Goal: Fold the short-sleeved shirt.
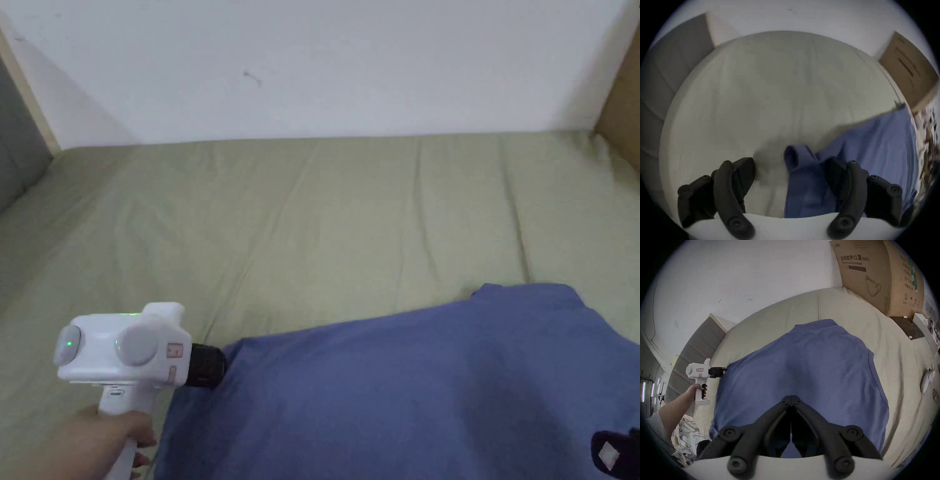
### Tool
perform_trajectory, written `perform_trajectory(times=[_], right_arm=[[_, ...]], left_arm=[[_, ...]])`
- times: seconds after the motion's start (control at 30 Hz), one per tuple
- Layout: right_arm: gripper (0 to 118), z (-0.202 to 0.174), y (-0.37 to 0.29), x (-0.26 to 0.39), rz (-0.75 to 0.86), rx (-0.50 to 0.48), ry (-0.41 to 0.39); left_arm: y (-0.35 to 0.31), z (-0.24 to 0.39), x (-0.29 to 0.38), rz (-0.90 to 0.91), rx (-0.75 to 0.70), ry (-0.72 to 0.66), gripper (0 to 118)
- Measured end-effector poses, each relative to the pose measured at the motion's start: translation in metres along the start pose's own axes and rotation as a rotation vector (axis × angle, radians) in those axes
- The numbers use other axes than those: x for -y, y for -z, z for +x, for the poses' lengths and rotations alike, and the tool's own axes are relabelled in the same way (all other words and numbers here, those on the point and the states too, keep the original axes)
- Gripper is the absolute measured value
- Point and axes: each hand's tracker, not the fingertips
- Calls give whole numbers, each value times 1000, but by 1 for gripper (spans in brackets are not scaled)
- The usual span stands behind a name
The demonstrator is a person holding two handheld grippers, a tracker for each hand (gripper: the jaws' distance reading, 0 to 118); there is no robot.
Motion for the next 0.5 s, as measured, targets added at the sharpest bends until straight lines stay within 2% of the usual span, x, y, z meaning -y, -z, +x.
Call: perform_trajectory(times=[0.03,0.07,0.1,0.13,0.17,0.27,0.33,0.4,0.5], right_arm=[[0,0,3,-1,-4,6,-11],[0,-1,6,-3,-6,13,-23],[0,0,9,-6,-5,18,-37],[0,1,11,-10,0,22,-49],[0,2,13,-17,8,22,-62],[0,13,21,-57,40,-4,-113],[0,23,30,-93,70,3,-119],[0,39,44,-134,95,36,-98],[0,61,76,-188,100,99,-50]], left_arm=[[-1,3,3,-9,20,29,92],[-5,9,2,11,-9,65,86],[-11,10,3,36,-11,80,72],[-15,9,3,49,8,70,38],[-18,9,2,69,-47,79,3],[-36,1,-5,101,108,-2,3],[-55,2,-8,143,34,10,3],[-69,-7,-11,160,96,-9,3],[-84,-7,-15,142,116,4,3]])
